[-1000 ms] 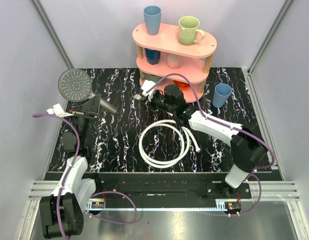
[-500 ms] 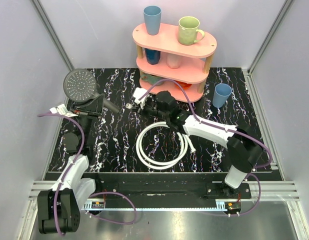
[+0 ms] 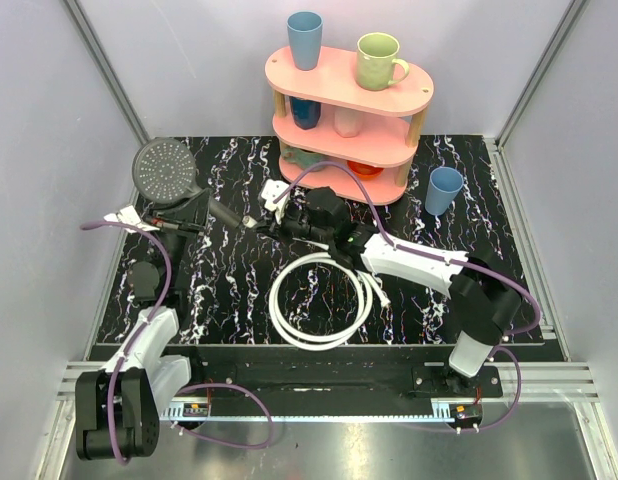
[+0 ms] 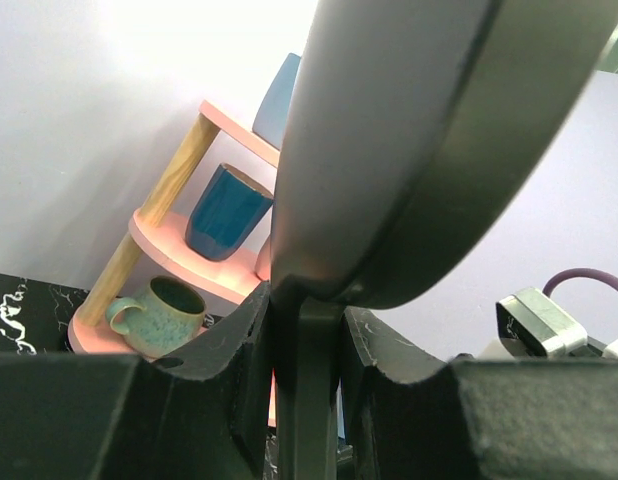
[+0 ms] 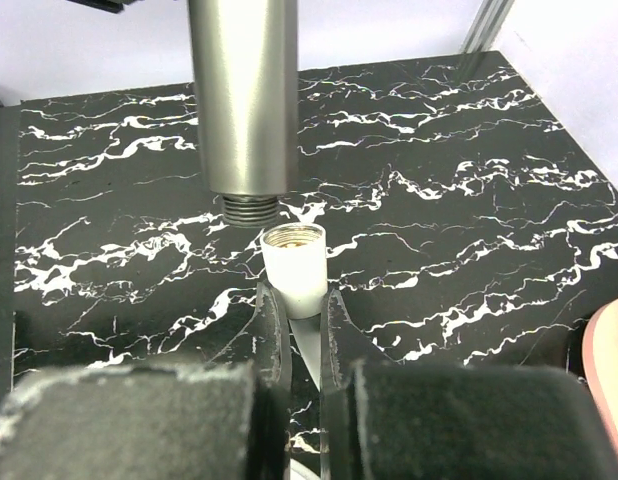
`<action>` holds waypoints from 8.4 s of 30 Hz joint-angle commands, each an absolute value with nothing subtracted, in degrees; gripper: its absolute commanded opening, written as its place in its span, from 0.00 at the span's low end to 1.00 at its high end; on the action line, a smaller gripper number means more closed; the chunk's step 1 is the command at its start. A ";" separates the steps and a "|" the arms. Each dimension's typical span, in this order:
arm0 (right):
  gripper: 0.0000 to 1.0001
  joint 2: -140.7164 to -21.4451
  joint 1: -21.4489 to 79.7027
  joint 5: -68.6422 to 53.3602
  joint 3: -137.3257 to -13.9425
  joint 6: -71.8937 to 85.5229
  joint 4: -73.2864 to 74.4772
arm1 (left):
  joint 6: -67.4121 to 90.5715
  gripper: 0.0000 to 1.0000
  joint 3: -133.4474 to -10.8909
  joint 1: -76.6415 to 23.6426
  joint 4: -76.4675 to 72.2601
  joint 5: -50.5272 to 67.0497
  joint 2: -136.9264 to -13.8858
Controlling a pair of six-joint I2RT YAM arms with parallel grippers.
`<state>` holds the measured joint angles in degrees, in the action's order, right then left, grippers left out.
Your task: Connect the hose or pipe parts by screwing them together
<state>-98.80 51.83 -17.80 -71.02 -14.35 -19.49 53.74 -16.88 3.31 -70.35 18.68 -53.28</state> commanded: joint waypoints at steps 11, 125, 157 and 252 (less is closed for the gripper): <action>0.00 -98.79 53.35 -20.57 -72.68 -9.76 -23.12 | 52.21 0.00 -18.72 3.08 -86.75 18.81 -56.25; 0.14 -115.31 32.96 -58.19 -77.78 42.37 -52.04 | 53.70 0.00 -18.64 -5.54 -95.45 21.82 -77.96; 0.00 -129.63 31.20 -60.73 -95.80 48.33 -46.75 | 53.53 0.00 -15.47 -5.71 -95.45 6.95 -84.81; 0.00 -120.69 49.04 -27.52 -77.08 -17.49 -21.26 | 50.18 0.00 -21.36 4.66 -17.56 -6.16 -38.15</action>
<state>-125.95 47.66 -28.10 -77.30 -20.53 -17.12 50.22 -20.60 3.90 -6.48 -9.69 -38.59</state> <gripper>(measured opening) 0.073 0.318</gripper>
